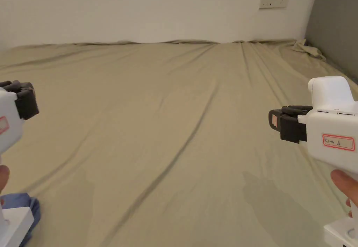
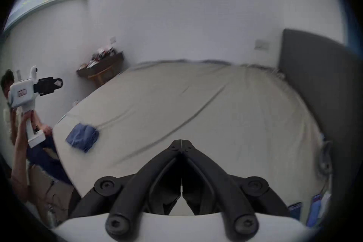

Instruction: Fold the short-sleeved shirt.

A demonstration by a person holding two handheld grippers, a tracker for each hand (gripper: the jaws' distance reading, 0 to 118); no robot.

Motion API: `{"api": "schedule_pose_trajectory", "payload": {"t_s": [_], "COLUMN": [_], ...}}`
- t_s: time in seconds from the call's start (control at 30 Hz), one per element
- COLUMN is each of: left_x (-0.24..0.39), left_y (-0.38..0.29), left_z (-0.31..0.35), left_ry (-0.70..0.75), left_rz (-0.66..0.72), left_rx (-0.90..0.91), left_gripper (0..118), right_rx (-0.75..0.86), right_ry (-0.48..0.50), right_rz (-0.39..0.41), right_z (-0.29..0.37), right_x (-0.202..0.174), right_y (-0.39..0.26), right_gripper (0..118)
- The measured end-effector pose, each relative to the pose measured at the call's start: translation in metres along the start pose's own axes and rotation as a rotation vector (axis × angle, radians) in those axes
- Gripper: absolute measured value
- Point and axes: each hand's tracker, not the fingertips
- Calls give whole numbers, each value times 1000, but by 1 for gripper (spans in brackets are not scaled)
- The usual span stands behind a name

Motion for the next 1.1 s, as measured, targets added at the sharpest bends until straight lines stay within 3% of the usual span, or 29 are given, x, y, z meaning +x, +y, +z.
{"api": "schedule_pose_trajectory", "payload": {"t_s": [0.17, 0.27, 0.43, 0.47, 0.5, 0.53, 0.57, 0.6, 1.0, 1.1], "left_x": [79, 107, 120, 120, 119, 116, 114, 113, 114, 114], "left_y": [30, 35, 38, 39, 39, 39, 40, 39, 36, 38], "left_z": [5, 6, 11, 11, 12, 12, 10, 9, 15, 16], "left_ry": [-40, 7, -35, -43, -44, -52, -66, -78, 31, 42], "left_rz": [-72, -124, -74, -61, -42, -7, 23, 33, -11, -9], "left_rx": [49, 73, 80, 74, 73, 66, 41, 38, 124, 151], "left_gripper": [0, 0, 0, 0, 5, 26, 66, 101, 102, 113], "right_rx": [140, 206, 260, 257, 242, 221, 220, 250, 273, 282], "right_ry": [-136, -206, -271, -277, -289, -315, -342, -368, -357, -361], "right_rz": [7, 24, 54, 59, 68, 81, 90, 98, 56, 44], "right_z": [22, 29, 30, 29, 25, 21, 19, 19, 21, 22], "right_x": [22, 24, 14, 11, 9, 7, 5, 3, 4, 6], "right_y": [30, 40, 45, 46, 47, 46, 45, 43, 41, 40], "right_gripper": [2, 2, 6, 25, 73, 106, 118, 118, 118, 118]}}
